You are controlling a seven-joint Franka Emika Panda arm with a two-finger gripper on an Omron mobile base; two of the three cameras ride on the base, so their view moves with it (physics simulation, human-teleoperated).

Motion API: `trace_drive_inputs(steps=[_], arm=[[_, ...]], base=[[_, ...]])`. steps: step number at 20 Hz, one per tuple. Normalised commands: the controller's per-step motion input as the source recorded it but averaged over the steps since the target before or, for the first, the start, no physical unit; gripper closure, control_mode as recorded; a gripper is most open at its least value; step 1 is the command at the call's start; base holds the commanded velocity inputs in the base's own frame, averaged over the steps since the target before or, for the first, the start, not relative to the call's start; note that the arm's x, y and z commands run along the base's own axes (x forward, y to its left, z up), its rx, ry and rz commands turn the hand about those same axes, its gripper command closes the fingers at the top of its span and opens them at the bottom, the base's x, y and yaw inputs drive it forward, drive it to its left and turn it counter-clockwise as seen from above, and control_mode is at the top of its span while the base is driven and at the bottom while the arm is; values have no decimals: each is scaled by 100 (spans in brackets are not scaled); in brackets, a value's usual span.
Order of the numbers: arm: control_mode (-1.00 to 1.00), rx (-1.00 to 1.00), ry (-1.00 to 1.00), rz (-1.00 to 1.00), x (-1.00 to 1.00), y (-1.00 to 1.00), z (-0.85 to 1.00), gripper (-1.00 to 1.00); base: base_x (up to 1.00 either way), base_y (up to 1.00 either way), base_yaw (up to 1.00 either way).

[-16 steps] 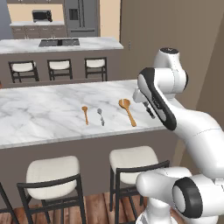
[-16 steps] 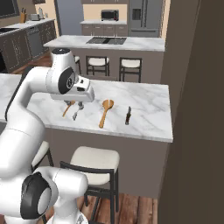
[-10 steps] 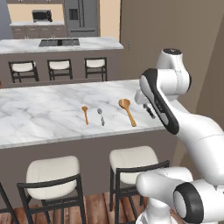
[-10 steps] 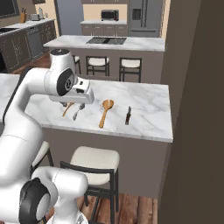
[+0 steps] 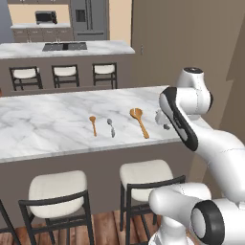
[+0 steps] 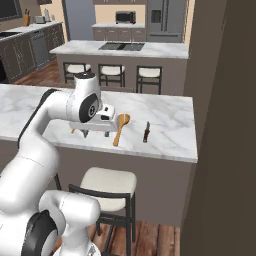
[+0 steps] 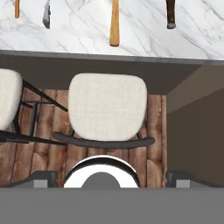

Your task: Pick up the metallic utensils from the counter and place them in the open drawer. Make sure not to pick up any wooden utensils.

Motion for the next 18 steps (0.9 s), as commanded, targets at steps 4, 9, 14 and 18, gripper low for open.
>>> trace_drive_inputs(steps=[4,9,14,18], arm=[[-100,0,7,0,35,-53,-29,-100],[-100,0,9,0,46,-52,-22,-100],[-100,0,10,0,58,-43,-18,-100],[-100,0,8,0,58,-35,-18,-100]], base=[[0,0,0],[0,0,0],[0,0,0],[0,0,0]])
